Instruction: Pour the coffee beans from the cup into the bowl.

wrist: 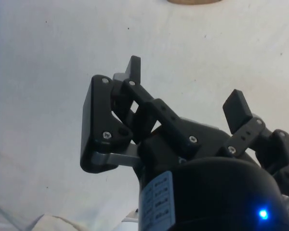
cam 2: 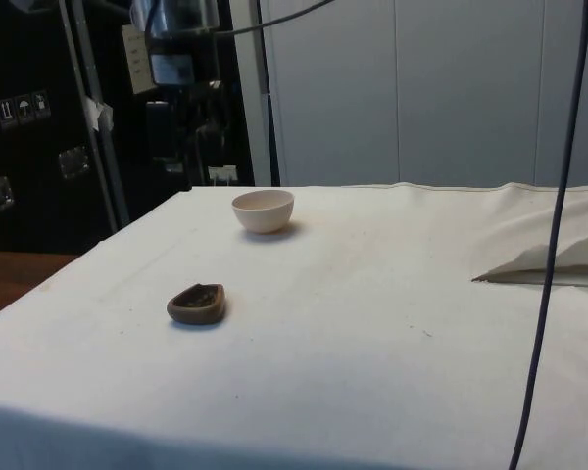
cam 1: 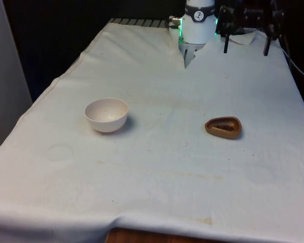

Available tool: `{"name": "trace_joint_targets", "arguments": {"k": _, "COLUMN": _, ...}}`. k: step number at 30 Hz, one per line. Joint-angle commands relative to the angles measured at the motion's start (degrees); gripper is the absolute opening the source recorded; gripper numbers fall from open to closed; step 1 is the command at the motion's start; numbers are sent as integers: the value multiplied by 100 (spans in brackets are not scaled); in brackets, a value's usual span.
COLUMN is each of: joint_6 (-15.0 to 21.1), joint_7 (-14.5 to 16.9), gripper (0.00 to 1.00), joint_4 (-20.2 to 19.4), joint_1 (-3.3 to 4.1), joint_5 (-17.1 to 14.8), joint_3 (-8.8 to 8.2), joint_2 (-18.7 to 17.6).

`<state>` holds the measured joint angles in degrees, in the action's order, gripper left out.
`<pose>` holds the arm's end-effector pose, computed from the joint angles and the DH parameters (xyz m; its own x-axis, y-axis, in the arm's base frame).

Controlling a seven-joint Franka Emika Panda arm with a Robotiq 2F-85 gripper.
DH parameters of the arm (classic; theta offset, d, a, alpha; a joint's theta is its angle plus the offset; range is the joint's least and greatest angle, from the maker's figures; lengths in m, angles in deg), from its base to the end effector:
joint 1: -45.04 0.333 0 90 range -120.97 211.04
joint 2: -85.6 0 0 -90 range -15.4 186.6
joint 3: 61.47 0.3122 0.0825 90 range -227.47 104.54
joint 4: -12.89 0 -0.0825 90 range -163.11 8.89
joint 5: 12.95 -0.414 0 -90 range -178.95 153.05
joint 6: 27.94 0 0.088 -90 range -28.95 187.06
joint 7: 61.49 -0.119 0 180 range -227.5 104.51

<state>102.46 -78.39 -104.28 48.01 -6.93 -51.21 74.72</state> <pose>0.5947 0.1347 0.3204 0.9984 -0.0006 0.0559 -0.0026 -0.9994 0.0345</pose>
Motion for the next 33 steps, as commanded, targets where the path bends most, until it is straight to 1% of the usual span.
{"name": "trace_joint_targets", "arguments": {"k": 1, "joint_6": 97, "joint_7": -52, "gripper": 100, "joint_4": -11, "joint_1": 23, "joint_5": 69, "joint_3": 6, "joint_2": -40}}
{"name": "trace_joint_targets", "arguments": {"k": 4, "joint_6": 201, "joint_7": -80, "gripper": 100, "joint_4": -6, "joint_1": 29, "joint_5": 132, "joint_3": 40, "joint_2": -143}}
{"name": "trace_joint_targets", "arguments": {"k": 5, "joint_6": 132, "joint_7": -23, "gripper": 100, "joint_4": 0, "joint_1": 6, "joint_5": 57, "joint_3": 52, "joint_2": -120}}
{"name": "trace_joint_targets", "arguments": {"k": 6, "joint_6": 223, "joint_7": -97, "gripper": 100, "joint_4": 0, "joint_1": 34, "joint_5": 155, "joint_3": 46, "joint_2": -172}}
{"name": "trace_joint_targets", "arguments": {"k": 11, "joint_6": 338, "joint_7": -143, "gripper": 100, "joint_4": 34, "joint_1": 46, "joint_5": 252, "joint_3": 74, "joint_2": -309}}
{"name": "trace_joint_targets", "arguments": {"k": 12, "joint_6": 361, "joint_7": -155, "gripper": 100, "joint_4": 46, "joint_1": 40, "joint_5": 275, "joint_3": 80, "joint_2": -344}}
{"name": "trace_joint_targets", "arguments": {"k": 13, "joint_6": 332, "joint_7": -97, "gripper": 100, "joint_4": 23, "joint_1": 17, "joint_5": 206, "joint_3": 103, "joint_2": -309}}
{"name": "trace_joint_targets", "arguments": {"k": 14, "joint_6": 395, "joint_7": -178, "gripper": 100, "joint_4": 86, "joint_1": 40, "joint_5": 315, "joint_3": 86, "joint_2": -407}}
{"name": "trace_joint_targets", "arguments": {"k": 21, "joint_6": 447, "joint_7": -218, "gripper": 100, "joint_4": 252, "joint_1": 46, "joint_5": 413, "joint_3": 86, "joint_2": -636}}
{"name": "trace_joint_targets", "arguments": {"k": 22, "joint_6": 447, "joint_7": -218, "gripper": 100, "joint_4": 252, "joint_1": 46, "joint_5": 413, "joint_3": 86, "joint_2": -636}}
{"name": "trace_joint_targets", "arguments": {"k": 23, "joint_6": 395, "joint_7": -143, "gripper": 100, "joint_4": 246, "joint_1": 17, "joint_5": 344, "joint_3": 109, "joint_2": -619}}
{"name": "trace_joint_targets", "arguments": {"k": 24, "joint_6": 458, "joint_7": -223, "gripper": 100, "joint_4": 286, "joint_1": 52, "joint_5": 424, "joint_3": 86, "joint_2": -693}}
{"name": "trace_joint_targets", "arguments": {"k": 26, "joint_6": 470, "joint_7": -223, "gripper": 100, "joint_4": 321, "joint_1": 63, "joint_5": 430, "joint_3": 92, "joint_2": -751}}
{"name": "trace_joint_targets", "arguments": {"k": 32, "joint_6": 476, "joint_7": -206, "gripper": 100, "joint_4": 458, "joint_1": 74, "joint_5": 401, "joint_3": 103, "joint_2": -917}}
{"name": "trace_joint_targets", "arguments": {"k": 33, "joint_6": 458, "joint_7": -149, "gripper": 100, "joint_4": 447, "joint_1": 52, "joint_5": 355, "joint_3": 120, "joint_2": -905}}
